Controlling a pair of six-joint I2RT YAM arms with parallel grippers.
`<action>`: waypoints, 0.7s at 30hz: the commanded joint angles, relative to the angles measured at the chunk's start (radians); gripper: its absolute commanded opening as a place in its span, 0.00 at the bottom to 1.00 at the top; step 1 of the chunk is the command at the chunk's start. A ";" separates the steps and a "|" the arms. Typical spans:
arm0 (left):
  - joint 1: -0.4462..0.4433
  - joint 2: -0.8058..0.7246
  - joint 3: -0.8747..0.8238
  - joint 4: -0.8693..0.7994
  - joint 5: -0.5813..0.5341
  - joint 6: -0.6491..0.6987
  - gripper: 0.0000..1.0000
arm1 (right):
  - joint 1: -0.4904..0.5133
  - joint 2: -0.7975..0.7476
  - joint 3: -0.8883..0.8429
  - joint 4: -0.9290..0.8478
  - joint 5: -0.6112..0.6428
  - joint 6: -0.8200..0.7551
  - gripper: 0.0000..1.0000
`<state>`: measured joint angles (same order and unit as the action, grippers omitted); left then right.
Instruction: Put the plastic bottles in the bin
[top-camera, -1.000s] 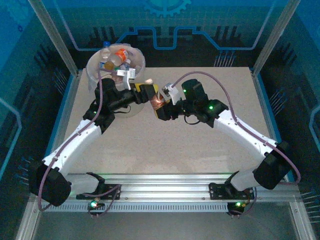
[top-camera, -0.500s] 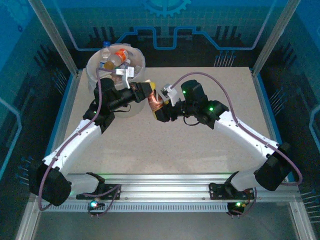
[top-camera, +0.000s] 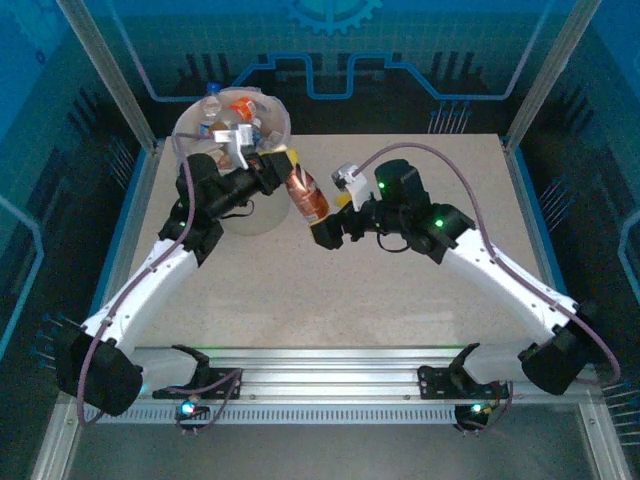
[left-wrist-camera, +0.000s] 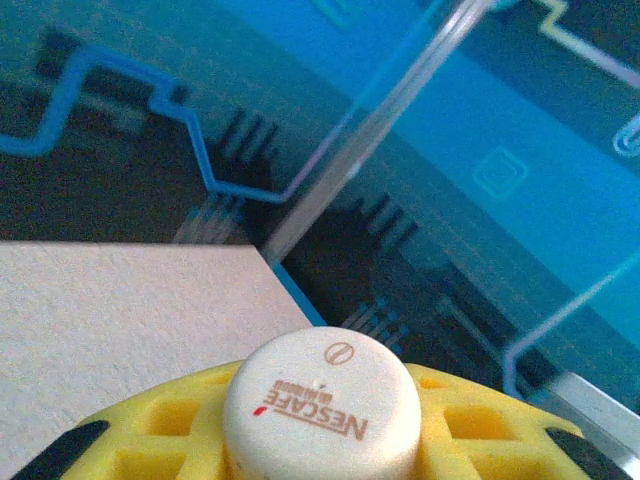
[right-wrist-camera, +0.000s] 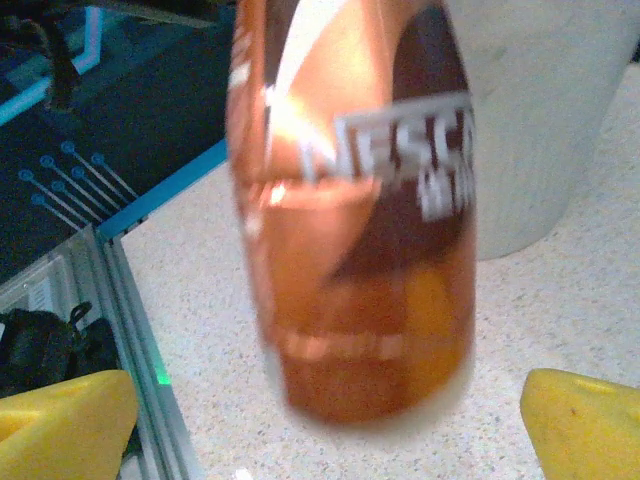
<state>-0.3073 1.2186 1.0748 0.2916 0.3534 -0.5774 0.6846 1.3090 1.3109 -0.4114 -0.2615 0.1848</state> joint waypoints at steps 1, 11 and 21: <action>0.033 -0.035 0.058 0.096 -0.079 0.015 0.00 | 0.016 -0.066 -0.003 -0.019 0.068 -0.011 1.00; 0.144 -0.021 0.111 0.220 -0.282 0.100 0.01 | 0.014 -0.151 -0.038 -0.005 0.192 0.004 1.00; 0.220 0.155 0.232 0.336 -0.375 0.295 0.02 | 0.015 -0.136 -0.036 -0.015 0.178 0.014 1.00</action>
<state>-0.1120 1.3220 1.2510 0.5632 0.0158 -0.3641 0.6865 1.1709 1.2789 -0.4187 -0.0875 0.1864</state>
